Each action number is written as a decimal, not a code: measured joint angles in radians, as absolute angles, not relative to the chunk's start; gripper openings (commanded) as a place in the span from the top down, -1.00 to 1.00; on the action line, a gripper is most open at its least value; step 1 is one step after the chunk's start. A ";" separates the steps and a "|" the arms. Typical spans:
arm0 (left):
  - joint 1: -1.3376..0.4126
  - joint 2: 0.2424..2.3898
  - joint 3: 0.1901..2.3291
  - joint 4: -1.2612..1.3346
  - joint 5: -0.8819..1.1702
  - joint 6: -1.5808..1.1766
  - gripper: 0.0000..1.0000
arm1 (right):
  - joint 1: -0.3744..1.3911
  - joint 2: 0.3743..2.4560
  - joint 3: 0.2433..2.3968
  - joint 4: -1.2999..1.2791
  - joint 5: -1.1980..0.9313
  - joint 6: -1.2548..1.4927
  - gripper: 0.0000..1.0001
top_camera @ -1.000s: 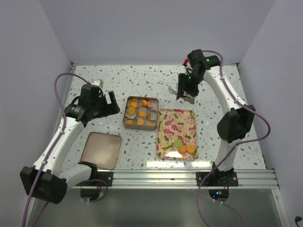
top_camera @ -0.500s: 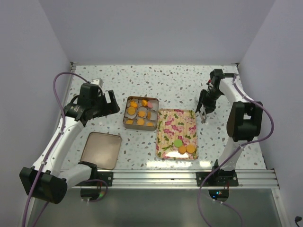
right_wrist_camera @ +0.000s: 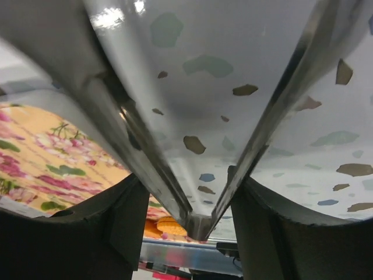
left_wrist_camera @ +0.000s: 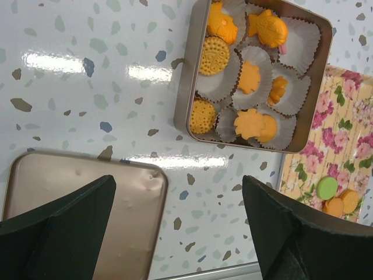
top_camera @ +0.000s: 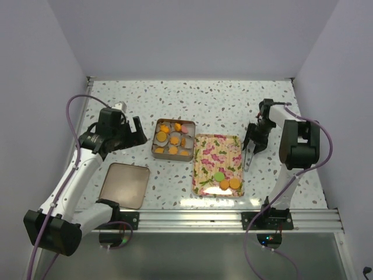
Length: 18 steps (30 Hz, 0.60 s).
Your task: Pack the cookies
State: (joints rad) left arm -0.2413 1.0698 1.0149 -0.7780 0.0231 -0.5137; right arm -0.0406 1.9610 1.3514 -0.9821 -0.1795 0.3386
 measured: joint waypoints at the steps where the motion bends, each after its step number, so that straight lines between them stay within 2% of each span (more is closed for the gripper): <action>1: -0.241 1.066 1.008 -0.778 0.024 -0.515 -0.91 | -0.040 1.968 1.351 -0.980 -0.167 0.333 -0.22; 5: -0.240 1.043 0.963 -0.776 0.031 -0.525 -0.89 | -0.040 1.988 1.353 -0.981 -0.125 0.319 -0.36; 8: -0.239 1.036 0.924 -0.773 0.041 -0.540 -0.87 | -0.039 1.988 1.356 -0.989 -0.102 0.313 -0.97; 13: -0.239 1.031 0.843 -0.771 0.054 -0.556 -0.79 | -0.040 1.972 1.373 -1.005 -0.049 0.294 -0.97; 18: -0.262 1.040 0.758 -0.767 0.061 -0.577 -0.68 | -0.035 1.863 1.435 -1.034 -0.055 0.295 -0.97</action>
State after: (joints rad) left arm -0.2615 1.0405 0.7582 -0.7666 0.0612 -0.5770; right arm -0.0353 1.8633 1.4353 -1.0344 -0.0551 0.2955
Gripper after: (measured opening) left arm 0.860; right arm 0.986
